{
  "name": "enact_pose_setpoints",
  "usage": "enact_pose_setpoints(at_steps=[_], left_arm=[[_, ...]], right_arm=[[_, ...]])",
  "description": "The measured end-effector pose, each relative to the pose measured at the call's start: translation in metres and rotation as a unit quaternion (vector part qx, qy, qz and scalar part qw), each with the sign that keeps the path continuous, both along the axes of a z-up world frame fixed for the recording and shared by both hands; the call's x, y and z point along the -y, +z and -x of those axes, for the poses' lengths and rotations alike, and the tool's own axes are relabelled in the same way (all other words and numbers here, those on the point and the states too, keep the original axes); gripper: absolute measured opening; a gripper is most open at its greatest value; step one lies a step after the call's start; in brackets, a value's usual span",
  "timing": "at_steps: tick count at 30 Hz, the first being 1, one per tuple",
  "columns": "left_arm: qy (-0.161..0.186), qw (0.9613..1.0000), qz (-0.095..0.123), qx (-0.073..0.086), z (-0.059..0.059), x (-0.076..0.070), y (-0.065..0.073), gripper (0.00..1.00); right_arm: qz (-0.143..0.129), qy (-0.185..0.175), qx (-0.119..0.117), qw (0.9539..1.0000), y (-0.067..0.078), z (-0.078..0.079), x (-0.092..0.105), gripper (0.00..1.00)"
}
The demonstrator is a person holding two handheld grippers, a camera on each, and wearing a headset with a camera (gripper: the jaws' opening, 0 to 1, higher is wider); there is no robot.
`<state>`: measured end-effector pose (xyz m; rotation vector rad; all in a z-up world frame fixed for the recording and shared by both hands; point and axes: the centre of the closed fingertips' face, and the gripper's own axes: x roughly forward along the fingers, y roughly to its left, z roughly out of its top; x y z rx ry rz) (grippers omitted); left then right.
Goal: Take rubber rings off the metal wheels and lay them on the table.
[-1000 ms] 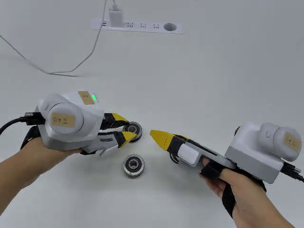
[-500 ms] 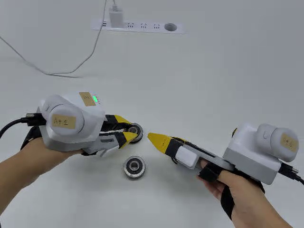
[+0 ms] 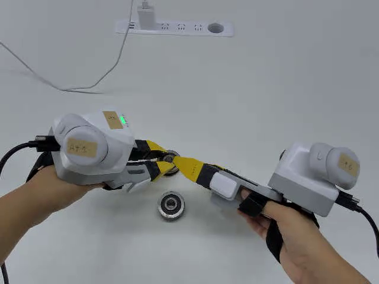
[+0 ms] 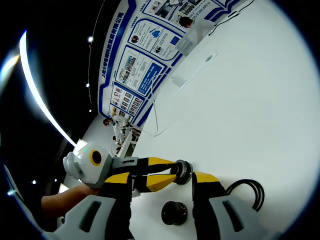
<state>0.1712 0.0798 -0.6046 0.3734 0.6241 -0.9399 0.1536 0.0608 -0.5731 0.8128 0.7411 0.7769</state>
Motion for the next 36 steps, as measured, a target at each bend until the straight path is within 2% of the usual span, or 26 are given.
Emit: enact_pose_setpoints(at_steps=[6, 15, 26, 36], left_arm=[[0.001, 1.0000, -0.002, 0.000, 0.001, -0.001, 0.000, 0.12], [0.001, 1.0000, -0.001, 0.000, 0.001, -0.002, 0.001, 0.12], [0.000, 1.0000, -0.001, 0.002, 0.001, -0.002, 0.001, 0.12], [0.003, 1.0000, 0.000, 0.002, 0.002, -0.003, 0.002, 0.12]], right_arm=[[-0.017, -0.002, -0.023, 0.9996, -0.003, -0.006, -0.018, 0.59], [-0.009, -0.005, -0.040, 0.9991, -0.014, -0.012, -0.022, 0.61], [-0.016, 0.005, -0.051, 0.9986, -0.015, -0.009, -0.024, 0.57], [-0.012, 0.003, -0.037, 0.9992, -0.013, -0.008, -0.019, 0.53]])
